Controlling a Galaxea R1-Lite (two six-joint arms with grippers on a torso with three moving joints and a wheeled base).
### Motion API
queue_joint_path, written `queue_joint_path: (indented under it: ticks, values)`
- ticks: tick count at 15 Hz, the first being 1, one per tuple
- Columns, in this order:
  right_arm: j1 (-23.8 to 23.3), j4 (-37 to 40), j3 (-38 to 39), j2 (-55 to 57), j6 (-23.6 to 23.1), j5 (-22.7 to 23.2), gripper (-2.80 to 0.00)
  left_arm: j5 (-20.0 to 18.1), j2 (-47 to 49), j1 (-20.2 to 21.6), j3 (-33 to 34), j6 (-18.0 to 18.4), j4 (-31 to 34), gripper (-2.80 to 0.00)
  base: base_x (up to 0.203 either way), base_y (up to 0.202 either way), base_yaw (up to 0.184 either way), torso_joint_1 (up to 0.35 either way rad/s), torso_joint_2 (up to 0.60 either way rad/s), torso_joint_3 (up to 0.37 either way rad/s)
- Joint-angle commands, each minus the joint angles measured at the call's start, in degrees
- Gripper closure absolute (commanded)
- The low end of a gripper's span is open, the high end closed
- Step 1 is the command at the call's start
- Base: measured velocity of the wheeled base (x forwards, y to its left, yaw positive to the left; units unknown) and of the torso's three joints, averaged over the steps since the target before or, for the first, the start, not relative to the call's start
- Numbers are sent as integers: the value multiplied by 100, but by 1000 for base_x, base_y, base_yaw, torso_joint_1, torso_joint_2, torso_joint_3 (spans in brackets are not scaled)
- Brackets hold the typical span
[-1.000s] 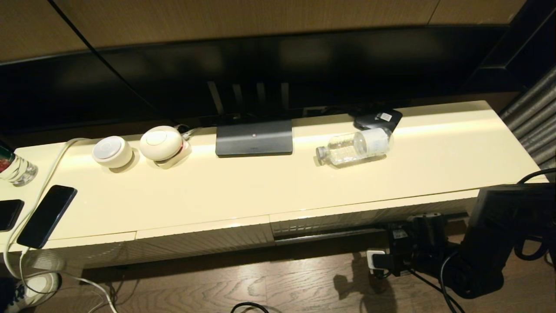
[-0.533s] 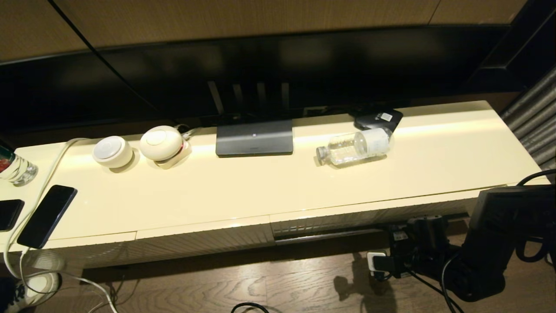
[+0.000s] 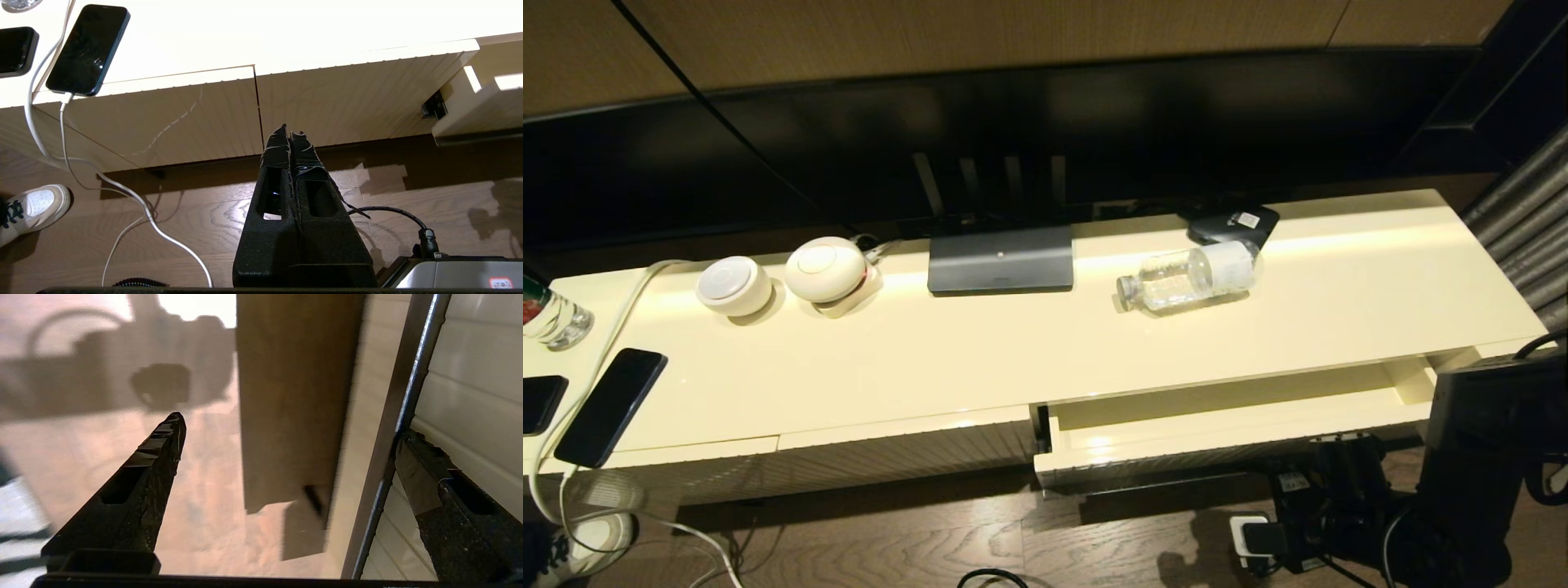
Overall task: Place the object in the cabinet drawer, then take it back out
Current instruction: Open the drawer
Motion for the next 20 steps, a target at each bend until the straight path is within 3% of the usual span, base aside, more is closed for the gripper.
queue_joint_path:
  ticks: [1,5,12,18,19,20]
  values:
    - [13,-70,300,-188,-14,3,-280,0,7,2,18,0,-1,0,0,0,0,0,0,0]
    - [31,-88,774,-337,47,21,-280,0,7,2,18,0,-1,0,0,0,0,0,0,0]
    - [-29,-97,564,-597,38,21,-280,0,7,2,18,0,-1,0,0,0,0,0,0,0]
    - [-125,-72,1191,-1422,22,25,-280,0,7,6,18,0,-1,0,0,0,0,0,0,0]
    - [-126,-48,1456,-1605,21,28,0,0,7,2,18,0,-1,0,0,0,0,0,0,0]
    - [-128,-44,1565,-1692,24,29,0,0,7,2,18,0,-1,0,0,0,0,0,0,0]
